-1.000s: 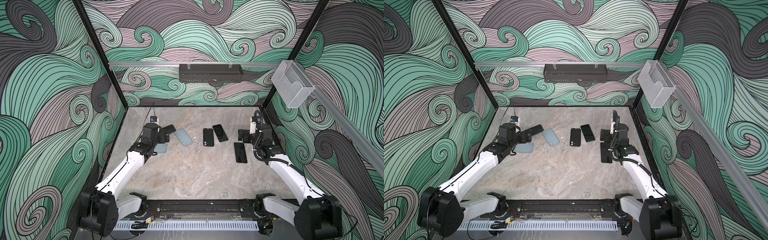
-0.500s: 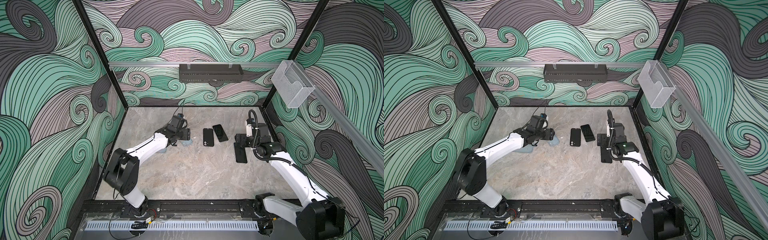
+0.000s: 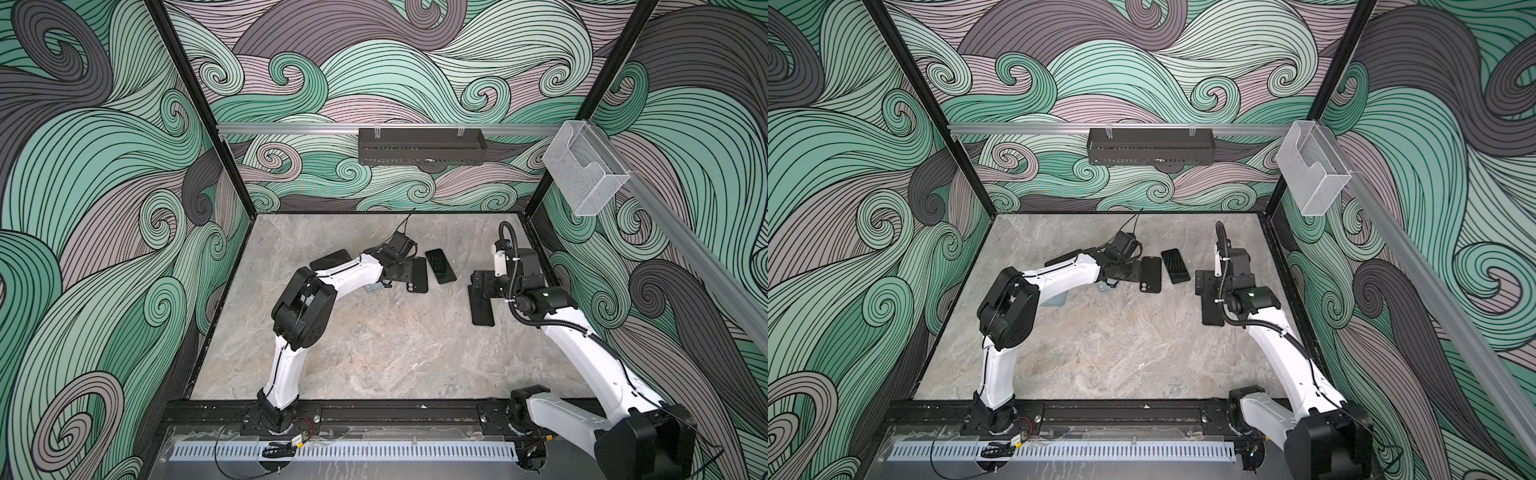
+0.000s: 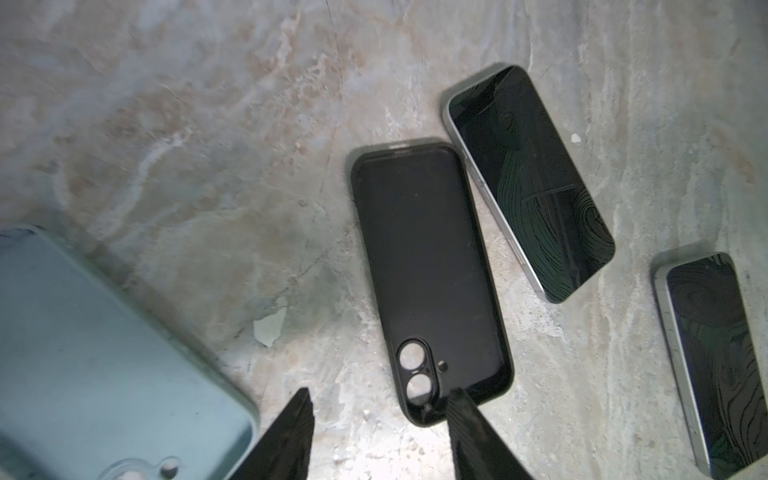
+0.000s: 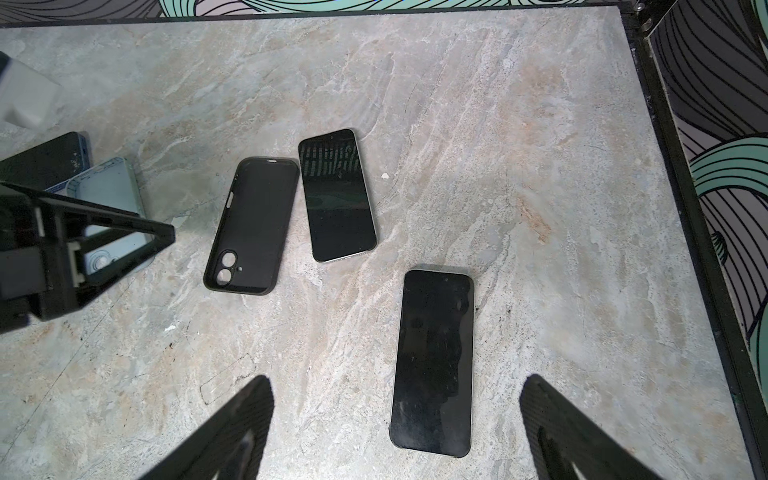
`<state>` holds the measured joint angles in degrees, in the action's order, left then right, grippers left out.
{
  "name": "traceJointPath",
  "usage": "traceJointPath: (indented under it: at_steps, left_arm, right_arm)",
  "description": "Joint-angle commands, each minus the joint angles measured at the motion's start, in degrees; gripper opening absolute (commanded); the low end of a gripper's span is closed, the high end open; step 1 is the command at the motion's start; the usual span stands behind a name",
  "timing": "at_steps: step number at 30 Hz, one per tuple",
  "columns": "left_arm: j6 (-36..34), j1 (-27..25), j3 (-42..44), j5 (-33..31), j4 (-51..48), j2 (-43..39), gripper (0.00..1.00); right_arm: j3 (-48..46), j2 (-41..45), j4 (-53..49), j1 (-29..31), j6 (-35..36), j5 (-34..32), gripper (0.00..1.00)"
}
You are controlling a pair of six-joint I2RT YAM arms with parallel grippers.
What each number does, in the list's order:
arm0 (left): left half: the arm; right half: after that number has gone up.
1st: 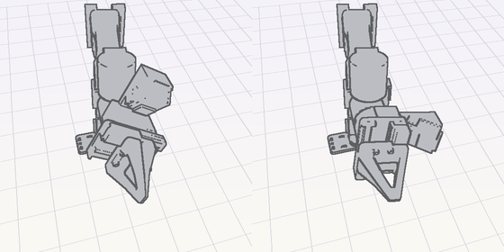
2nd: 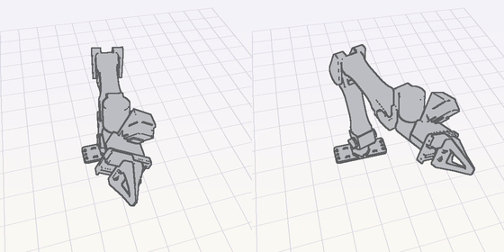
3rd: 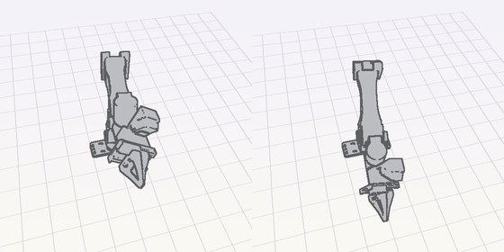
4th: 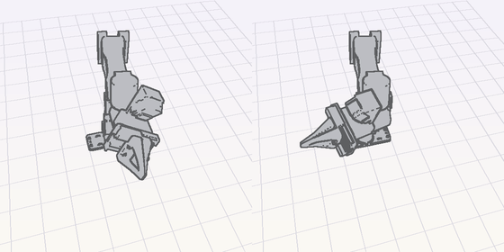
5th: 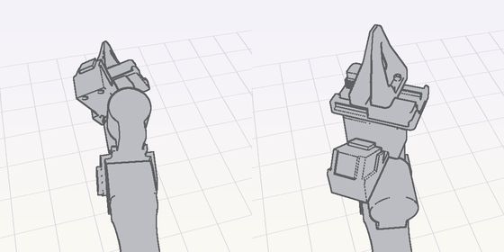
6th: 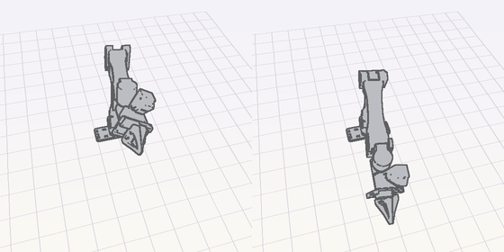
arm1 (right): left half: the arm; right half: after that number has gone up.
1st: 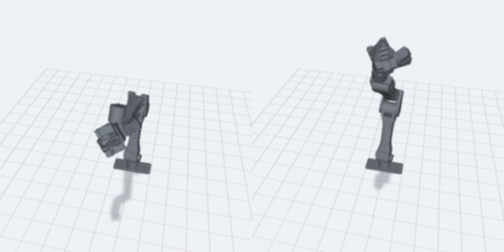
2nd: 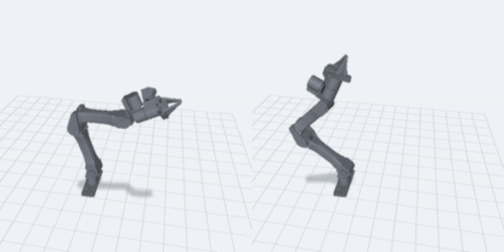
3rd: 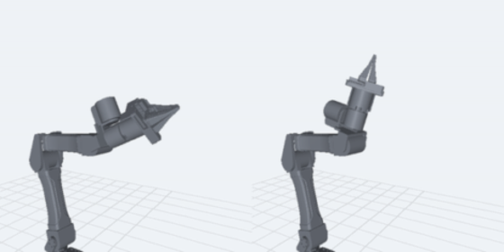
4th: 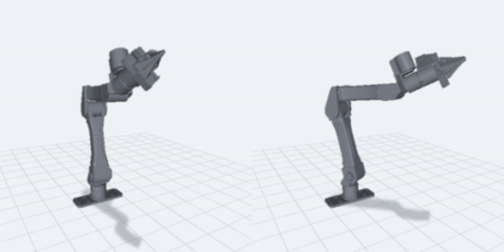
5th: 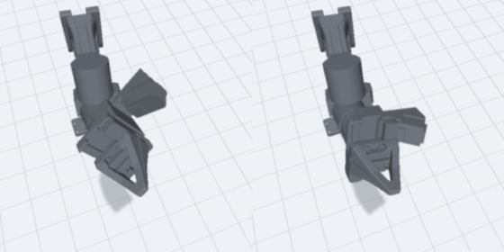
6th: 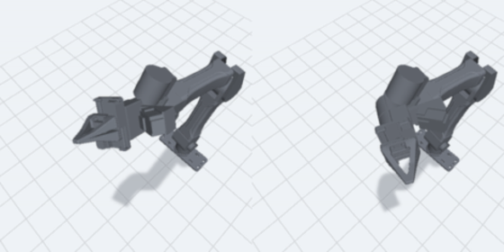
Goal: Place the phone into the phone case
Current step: 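Reach the left gripper to the black phone case while the right arm lifts, then grasp the black phone case at its lens-hole end with the left gripper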
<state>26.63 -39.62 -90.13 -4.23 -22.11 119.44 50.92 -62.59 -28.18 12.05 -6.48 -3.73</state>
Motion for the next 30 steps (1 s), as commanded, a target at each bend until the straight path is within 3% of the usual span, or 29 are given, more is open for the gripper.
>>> traceJointPath:
  at_steps: [1, 14, 23, 30]
  left_arm:
    - [2.93, -0.94, -2.97, -0.51, -3.48, 2.44, 0.52]
    - [3.16, -2.75, -9.29, -2.22, -8.62, 9.33, 0.36]
    - [1.59, -3.14, -10.41, -3.24, -11.47, 10.95, 0.31]
    - [-1.39, -3.18, -10.08, -2.65, -14.34, 11.13, 0.15]
  right_arm:
    - [-0.28, 0.89, -0.79, 0.29, -0.62, 0.11, 0.93]
    - [-0.82, 1.42, -0.17, 0.34, -0.72, 0.12, 0.93]
    - [-0.82, 1.40, -0.04, 0.34, -0.73, 0.28, 0.93]
    - [-0.99, 1.76, -0.04, 0.37, -0.81, 0.21, 0.93]
